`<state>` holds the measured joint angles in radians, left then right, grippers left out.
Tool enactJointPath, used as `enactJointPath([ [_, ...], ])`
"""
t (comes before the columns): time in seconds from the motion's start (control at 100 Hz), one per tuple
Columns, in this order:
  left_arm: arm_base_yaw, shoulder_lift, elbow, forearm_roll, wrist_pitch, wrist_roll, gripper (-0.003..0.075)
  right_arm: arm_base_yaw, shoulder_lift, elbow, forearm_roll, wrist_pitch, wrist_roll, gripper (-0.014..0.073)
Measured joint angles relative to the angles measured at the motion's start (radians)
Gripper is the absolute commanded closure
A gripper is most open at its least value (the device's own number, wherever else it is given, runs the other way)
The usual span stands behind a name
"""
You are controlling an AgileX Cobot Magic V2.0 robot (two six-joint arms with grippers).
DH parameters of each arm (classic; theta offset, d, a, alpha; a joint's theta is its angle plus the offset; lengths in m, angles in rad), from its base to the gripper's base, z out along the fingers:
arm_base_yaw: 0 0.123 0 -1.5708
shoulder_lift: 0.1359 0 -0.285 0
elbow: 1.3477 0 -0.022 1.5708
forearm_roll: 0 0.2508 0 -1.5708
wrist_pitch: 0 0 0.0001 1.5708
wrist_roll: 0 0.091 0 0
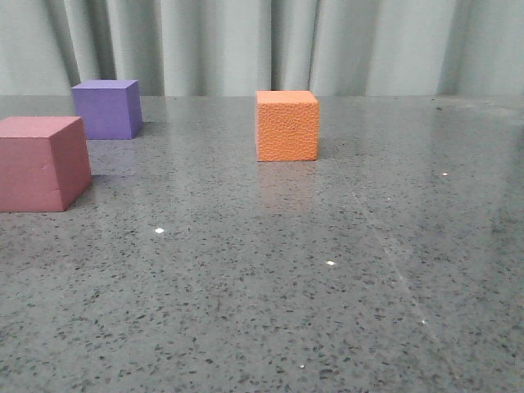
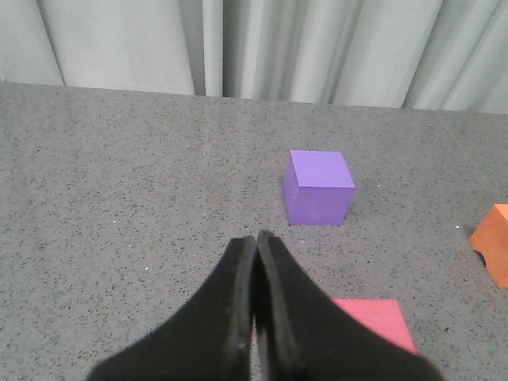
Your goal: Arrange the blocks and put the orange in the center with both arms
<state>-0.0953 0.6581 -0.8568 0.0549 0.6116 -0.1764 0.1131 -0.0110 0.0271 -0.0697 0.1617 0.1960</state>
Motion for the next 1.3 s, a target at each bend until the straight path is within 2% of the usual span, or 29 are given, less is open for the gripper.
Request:
enactJointPath([
  [0.08, 0.0, 0.0, 0.0, 0.0, 0.0, 0.0, 0.0682, 0.0, 0.0, 0.0, 0.0, 0.0, 0.0, 0.0661],
  [0.18, 0.0, 0.0, 0.0, -0.004, 0.0, 0.0, 0.0556, 0.0, 0.0, 0.0, 0.0, 0.0, 0.0, 0.0661],
  [0.28, 0.0, 0.0, 0.0, -0.011, 0.0, 0.0, 0.037, 0.0, 0.0, 0.0, 0.0, 0.0, 0.0, 0.0661],
  [0.3, 0.0, 0.0, 0.0, -0.011, 0.0, 0.0, 0.031, 0.0, 0.0, 0.0, 0.0, 0.0, 0.0, 0.0661],
  [0.31, 0.0, 0.0, 0.0, -0.011, 0.0, 0.0, 0.031, 0.0, 0.0, 0.0, 0.0, 0.0, 0.0, 0.0661],
  [0.32, 0.0, 0.0, 0.0, -0.011, 0.0, 0.0, 0.0263, 0.0, 0.0, 0.0, 0.0, 0.0, 0.0, 0.0661],
  [0.37, 0.0, 0.0, 0.0, -0.012, 0.002, 0.0, 0.0152, 0.0, 0.0, 0.0, 0.0, 0.0, 0.0, 0.0661],
  [0.38, 0.0, 0.0, 0.0, -0.012, 0.002, 0.0, 0.0152, 0.0, 0.0, 0.0, 0.0, 0.0, 0.0, 0.0661],
  [0.39, 0.0, 0.0, 0.0, -0.012, 0.002, 0.0, 0.0105, 0.0, 0.0, 0.0, 0.0, 0.0, 0.0, 0.0661],
  [0.44, 0.0, 0.0, 0.0, -0.013, 0.004, 0.0, 0.0012, 0.0, 0.0, 0.0, 0.0, 0.0, 0.0, 0.0661],
  [0.46, 0.0, 0.0, 0.0, -0.013, 0.006, 0.0, -0.0002, 0.0, 0.0, 0.0, 0.0, 0.0, 0.0, 0.0661],
  [0.57, 0.0, 0.0, 0.0, -0.013, 0.01, 0.0, 0.006, 0.0, 0.0, 0.0, 0.0, 0.0, 0.0, 0.0661],
  [0.74, -0.004, 0.0, 0.0, -0.06, 0.012, 0.014, 0.0057, 0.0, 0.0, 0.0, 0.0, 0.0, 0.0, 0.0661],
  [0.87, -0.033, 0.019, -0.019, -0.189, 0.012, 0.125, 0.0058, 0.0, 0.0, 0.0, 0.0, 0.0, 0.0, 0.0661],
  [1.0, -0.093, 0.074, -0.052, -0.295, 0.0, 0.187, 0.006, 0.0, 0.0, 0.0, 0.0, 0.0, 0.0, 0.0661],
  [1.3, -0.308, 0.336, -0.174, -0.324, -0.159, 0.201, 0.0061, 0.0, 0.0, 0.0, 0.0, 0.0, 0.0, 0.0661],
])
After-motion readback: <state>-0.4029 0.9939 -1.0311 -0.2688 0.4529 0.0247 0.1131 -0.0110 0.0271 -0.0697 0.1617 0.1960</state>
